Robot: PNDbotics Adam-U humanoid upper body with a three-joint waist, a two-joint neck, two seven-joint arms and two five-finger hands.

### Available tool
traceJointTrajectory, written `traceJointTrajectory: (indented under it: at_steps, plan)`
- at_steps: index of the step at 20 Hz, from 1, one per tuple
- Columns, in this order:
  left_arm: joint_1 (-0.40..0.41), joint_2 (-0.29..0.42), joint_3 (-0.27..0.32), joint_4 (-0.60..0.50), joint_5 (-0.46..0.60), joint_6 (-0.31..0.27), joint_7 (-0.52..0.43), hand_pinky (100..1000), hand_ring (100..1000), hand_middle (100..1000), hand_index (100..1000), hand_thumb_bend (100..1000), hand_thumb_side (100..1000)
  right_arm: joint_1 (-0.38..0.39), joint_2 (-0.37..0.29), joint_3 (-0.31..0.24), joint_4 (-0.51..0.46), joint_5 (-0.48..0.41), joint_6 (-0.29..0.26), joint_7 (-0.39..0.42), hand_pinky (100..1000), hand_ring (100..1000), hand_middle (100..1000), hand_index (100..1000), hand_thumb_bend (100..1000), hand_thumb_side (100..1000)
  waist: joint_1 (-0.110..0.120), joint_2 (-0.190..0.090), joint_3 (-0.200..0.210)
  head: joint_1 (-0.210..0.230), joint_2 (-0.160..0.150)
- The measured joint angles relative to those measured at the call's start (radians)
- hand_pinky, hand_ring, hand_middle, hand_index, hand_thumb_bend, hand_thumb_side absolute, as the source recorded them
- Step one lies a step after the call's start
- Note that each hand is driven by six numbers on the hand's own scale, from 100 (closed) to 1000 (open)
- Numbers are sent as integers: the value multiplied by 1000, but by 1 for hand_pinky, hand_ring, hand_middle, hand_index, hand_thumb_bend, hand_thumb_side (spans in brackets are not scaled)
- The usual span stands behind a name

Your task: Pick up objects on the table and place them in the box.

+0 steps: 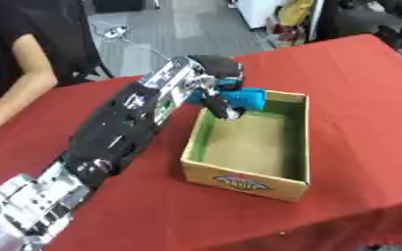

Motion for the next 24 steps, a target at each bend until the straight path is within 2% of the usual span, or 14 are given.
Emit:
traceJointTrajectory:
  at_steps: [1,2,4,5,6,8,9,10,12,13,14,17,20,24]
  plan:
    - [0,0,0,0,-5,-2,4,404,179,206,246,100,390,0,0,0,0,0,0,0,599,802,821,992,420,1000,0,0,0,0,0]
    - [1,0,-2,0,-11,-5,6,463,295,311,318,100,336,0,0,0,0,0,0,1,599,802,821,992,422,1000,0,1,0,0,0]
    - [5,0,-4,0,-26,-14,3,519,408,403,391,100,311,0,0,0,0,0,1,1,599,802,820,992,424,1000,0,1,0,0,0]
    - [7,0,-4,0,-35,-19,0,509,389,391,376,100,315,0,0,0,0,0,1,1,599,802,820,992,423,1000,0,1,0,0,0]
    - [8,0,-4,0,-43,-25,-4,562,484,477,452,190,307,0,0,0,0,0,1,1,598,802,820,992,429,1000,0,1,0,0,0]
    - [8,0,-4,-1,-60,-37,-14,596,537,538,496,323,310,0,0,0,0,0,1,1,598,802,820,992,429,1000,0,1,1,0,0]
    - [8,0,-4,-2,-68,-44,-20,609,557,561,510,352,312,0,0,0,0,0,0,2,598,802,820,992,429,1000,0,1,1,0,0]
    - [8,0,-4,-3,-75,-50,-27,641,604,612,575,475,317,0,0,0,0,0,0,3,598,802,820,992,428,1000,0,1,2,0,0]
    - [8,0,-4,-5,-85,-61,-41,681,654,667,635,655,355,0,0,0,0,0,0,4,598,802,820,992,429,1000,0,1,2,0,0]
    - [8,0,-4,-5,-88,-67,-49,687,661,677,649,678,362,0,0,0,0,0,0,5,598,802,820,992,429,1000,0,1,2,0,0]
    - [8,0,-4,-5,-90,-71,-57,708,686,697,669,808,396,0,0,0,0,0,0,5,598,801,820,992,428,1000,0,1,3,0,0]
    - [9,0,-4,-6,-90,-83,-76,728,707,717,675,953,431,0,0,0,0,0,0,5,598,801,820,991,429,1000,0,1,3,0,0]
    - [9,0,-4,-9,-90,-89,-87,736,714,722,679,1000,439,0,0,0,0,0,0,5,598,801,820,991,429,1000,0,1,4,0,0]
    - [9,0,-4,-12,-90,-85,-95,746,723,726,679,1000,443,0,0,0,0,0,0,5,598,801,819,991,429,1000,0,1,5,0,0]
